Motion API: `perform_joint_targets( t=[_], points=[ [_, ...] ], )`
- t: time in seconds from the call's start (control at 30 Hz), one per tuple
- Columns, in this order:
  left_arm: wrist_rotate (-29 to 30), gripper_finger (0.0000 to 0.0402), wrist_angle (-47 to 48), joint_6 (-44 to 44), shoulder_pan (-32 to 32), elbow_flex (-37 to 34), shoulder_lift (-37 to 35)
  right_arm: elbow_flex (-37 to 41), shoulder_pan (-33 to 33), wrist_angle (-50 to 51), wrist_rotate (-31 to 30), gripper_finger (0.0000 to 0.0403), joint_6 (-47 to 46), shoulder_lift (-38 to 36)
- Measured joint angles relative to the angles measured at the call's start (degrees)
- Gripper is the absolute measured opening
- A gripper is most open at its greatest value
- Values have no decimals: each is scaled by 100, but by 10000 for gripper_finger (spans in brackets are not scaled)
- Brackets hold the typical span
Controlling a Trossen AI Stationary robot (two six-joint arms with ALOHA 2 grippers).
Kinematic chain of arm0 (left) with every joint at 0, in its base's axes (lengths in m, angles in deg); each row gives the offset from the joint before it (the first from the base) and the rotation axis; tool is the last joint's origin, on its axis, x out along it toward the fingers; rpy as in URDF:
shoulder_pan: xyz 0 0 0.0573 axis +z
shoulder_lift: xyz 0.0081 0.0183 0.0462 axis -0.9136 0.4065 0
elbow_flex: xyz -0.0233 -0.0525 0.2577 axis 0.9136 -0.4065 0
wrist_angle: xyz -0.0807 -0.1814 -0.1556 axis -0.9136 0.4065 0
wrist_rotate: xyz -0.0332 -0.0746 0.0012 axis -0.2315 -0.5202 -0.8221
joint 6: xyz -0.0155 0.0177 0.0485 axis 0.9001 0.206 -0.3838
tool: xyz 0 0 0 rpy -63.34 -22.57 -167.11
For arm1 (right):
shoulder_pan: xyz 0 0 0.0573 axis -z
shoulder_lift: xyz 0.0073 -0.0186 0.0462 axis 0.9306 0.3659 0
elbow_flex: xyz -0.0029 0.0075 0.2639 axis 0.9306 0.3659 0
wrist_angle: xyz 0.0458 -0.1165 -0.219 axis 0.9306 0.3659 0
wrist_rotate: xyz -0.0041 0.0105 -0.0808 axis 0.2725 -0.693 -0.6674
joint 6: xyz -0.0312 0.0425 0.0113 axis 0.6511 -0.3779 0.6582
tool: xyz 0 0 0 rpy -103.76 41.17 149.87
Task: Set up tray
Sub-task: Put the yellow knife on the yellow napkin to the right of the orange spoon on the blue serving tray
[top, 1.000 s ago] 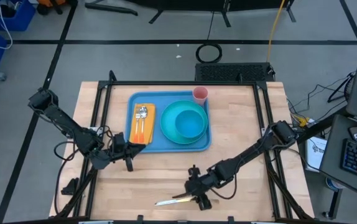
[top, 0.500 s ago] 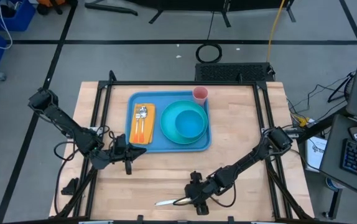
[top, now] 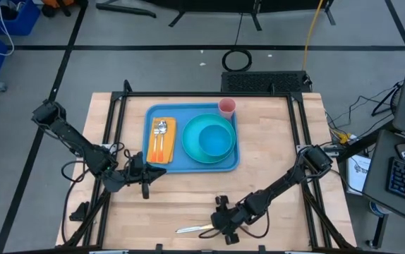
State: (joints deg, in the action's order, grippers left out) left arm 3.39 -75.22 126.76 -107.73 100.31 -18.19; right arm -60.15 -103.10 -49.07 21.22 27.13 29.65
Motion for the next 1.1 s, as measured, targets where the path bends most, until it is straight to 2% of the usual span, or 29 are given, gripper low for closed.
perform_joint_targets(
  t=[0.3, 0.67, 0.97, 1.1],
  points=[
    [0, 4, 11, 2, 0, 0, 0, 2, 140, 82, 242, 63, 112, 160],
    [-9, 36, 145, 55, 0, 0, -2, 35, 331, -427, 459, 63, 7, -23],
    [-17, 37, 138, 76, 0, 0, -1, 39, 382, -765, 376, 63, 307, -337],
    [-52, 37, -37, -231, 0, 2, 0, 39, 398, -1124, 374, 63, 579, -482]
  ],
)
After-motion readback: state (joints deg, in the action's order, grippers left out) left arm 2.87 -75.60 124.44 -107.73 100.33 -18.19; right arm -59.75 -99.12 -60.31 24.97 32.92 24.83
